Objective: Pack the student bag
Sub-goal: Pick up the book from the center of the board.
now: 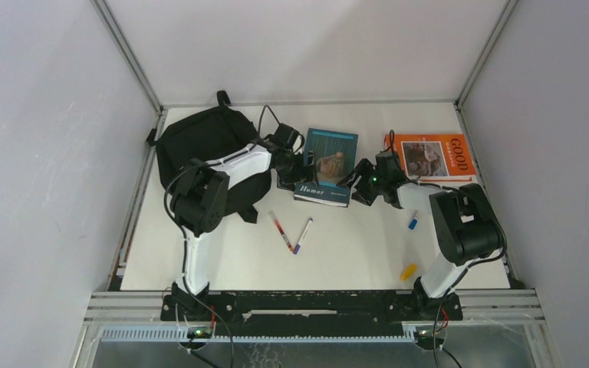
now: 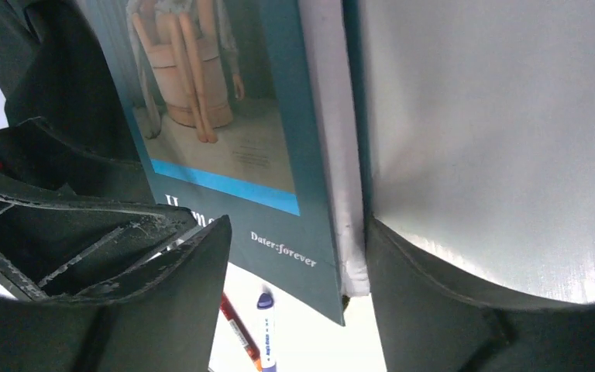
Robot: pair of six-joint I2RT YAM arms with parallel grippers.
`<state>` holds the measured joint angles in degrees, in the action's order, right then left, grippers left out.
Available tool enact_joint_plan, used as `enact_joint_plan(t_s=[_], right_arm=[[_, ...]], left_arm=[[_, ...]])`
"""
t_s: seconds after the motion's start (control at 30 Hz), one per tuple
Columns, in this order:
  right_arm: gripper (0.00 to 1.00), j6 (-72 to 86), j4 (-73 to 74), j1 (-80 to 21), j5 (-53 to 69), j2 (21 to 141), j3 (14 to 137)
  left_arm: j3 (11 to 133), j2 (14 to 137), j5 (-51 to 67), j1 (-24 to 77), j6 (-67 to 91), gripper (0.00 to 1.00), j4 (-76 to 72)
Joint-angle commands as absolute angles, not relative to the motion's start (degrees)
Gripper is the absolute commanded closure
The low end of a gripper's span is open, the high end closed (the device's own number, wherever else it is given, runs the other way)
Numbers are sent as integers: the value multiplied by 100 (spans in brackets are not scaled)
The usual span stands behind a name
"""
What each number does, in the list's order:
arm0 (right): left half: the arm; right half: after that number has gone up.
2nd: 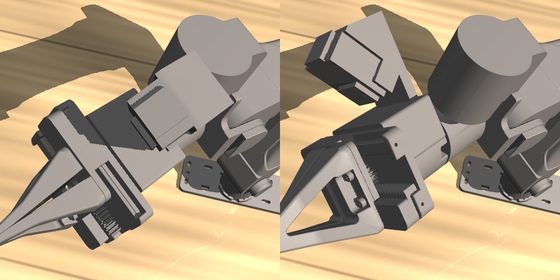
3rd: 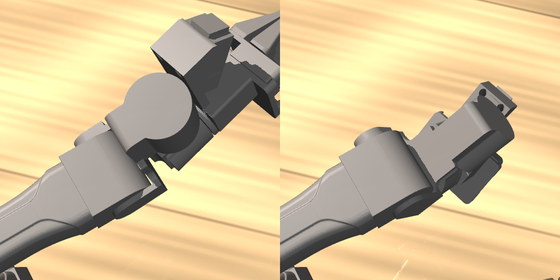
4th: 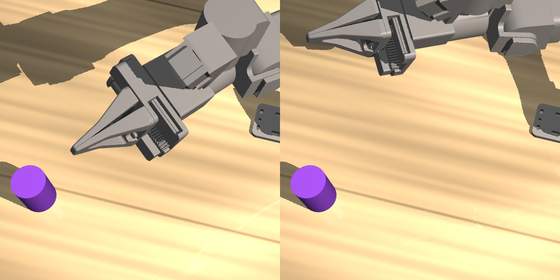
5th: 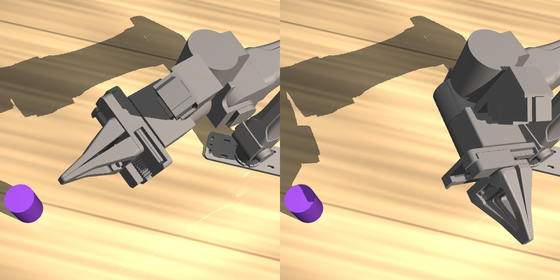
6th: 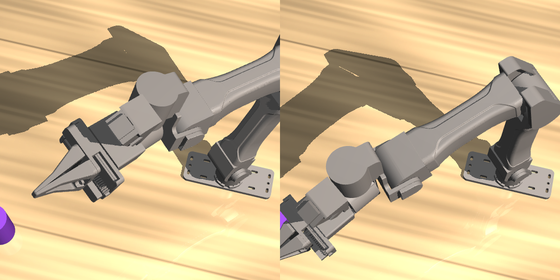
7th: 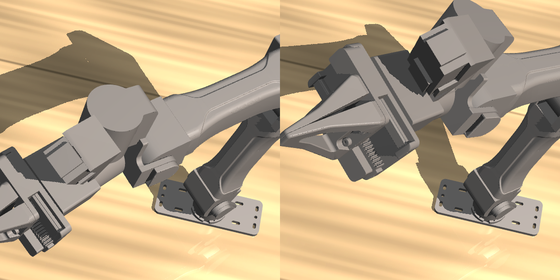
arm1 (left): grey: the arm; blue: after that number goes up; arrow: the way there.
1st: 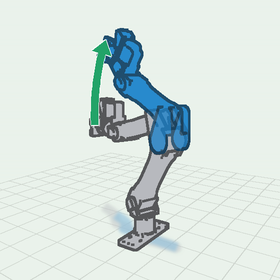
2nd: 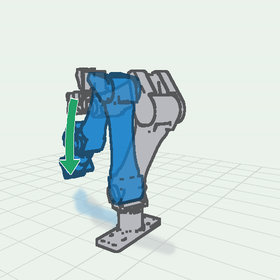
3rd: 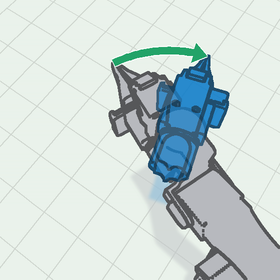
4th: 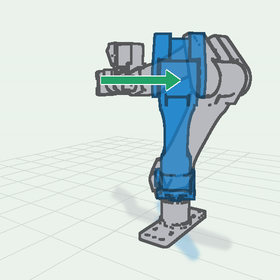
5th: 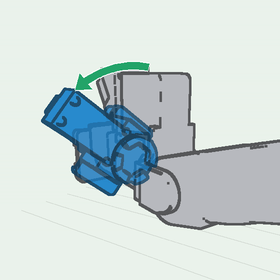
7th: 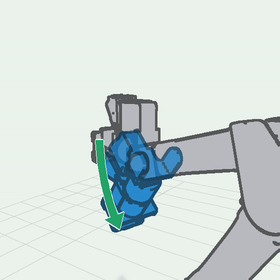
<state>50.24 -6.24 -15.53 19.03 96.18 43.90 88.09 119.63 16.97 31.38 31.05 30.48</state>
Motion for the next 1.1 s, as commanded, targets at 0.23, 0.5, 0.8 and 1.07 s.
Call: enact_joint_plan(t_s=[0.23, 0.5, 0.8, 1.07], right_arm=[[78, 5049, -856, -1592, 2117, 9063, 4443], [100, 4704, -367, -1315, 2545, 8481, 4438], [100, 4147, -101, -904, 3421, 7719, 4438], [100, 4306, -795, -496, 4572, 7615, 4193]], left_arm=[[8846, 11626, 2433, 3435, 3300, 11, 2587], [8902, 10807, 1851, 3317, 2695, 9, 3441], [7937, 9629, 2070, 2791, 3153, 3, 2820], [7211, 9467, 2852, 2435, 3741, 1, 2151]])
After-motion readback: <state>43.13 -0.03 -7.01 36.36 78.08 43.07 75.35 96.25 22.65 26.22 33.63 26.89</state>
